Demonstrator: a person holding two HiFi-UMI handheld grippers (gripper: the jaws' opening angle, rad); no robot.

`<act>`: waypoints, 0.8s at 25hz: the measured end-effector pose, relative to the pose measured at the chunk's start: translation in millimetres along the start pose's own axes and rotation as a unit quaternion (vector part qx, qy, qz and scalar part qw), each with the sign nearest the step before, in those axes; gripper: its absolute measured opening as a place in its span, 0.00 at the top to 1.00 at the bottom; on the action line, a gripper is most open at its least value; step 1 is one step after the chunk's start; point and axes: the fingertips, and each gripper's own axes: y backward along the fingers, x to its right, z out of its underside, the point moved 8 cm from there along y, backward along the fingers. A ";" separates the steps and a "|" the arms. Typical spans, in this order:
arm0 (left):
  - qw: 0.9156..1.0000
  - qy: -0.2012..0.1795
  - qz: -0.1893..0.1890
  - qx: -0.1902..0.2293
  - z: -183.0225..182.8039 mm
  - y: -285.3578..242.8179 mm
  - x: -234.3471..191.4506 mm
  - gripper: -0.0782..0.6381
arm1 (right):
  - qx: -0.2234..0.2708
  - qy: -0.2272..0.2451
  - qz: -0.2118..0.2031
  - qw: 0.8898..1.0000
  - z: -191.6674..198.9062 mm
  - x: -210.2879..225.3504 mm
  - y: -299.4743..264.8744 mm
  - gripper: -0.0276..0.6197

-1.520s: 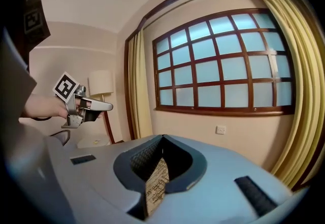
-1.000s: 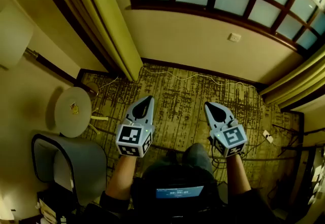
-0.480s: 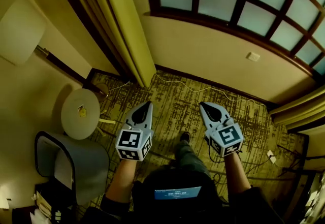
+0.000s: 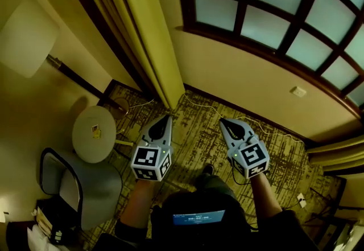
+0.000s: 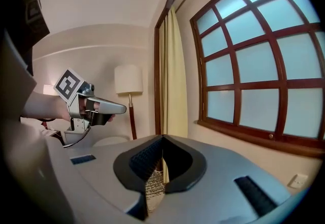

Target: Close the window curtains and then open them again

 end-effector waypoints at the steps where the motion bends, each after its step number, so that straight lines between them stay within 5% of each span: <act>1: 1.000 0.000 -0.005 0.001 -3.6 -7.1 -2.2 0.90 | 0.001 0.002 -0.008 1.000 -3.8 5.7 -8.5 0.95; 11: 0.999 0.005 -0.032 0.009 -33.4 -55.3 -40.7 0.90 | 0.016 0.016 -0.056 0.998 -44.2 29.8 -85.4 0.95; 20: 1.000 0.001 0.010 0.028 -59.4 -115.3 -106.2 0.90 | 0.017 0.031 -0.031 0.999 -74.9 38.1 -162.7 0.95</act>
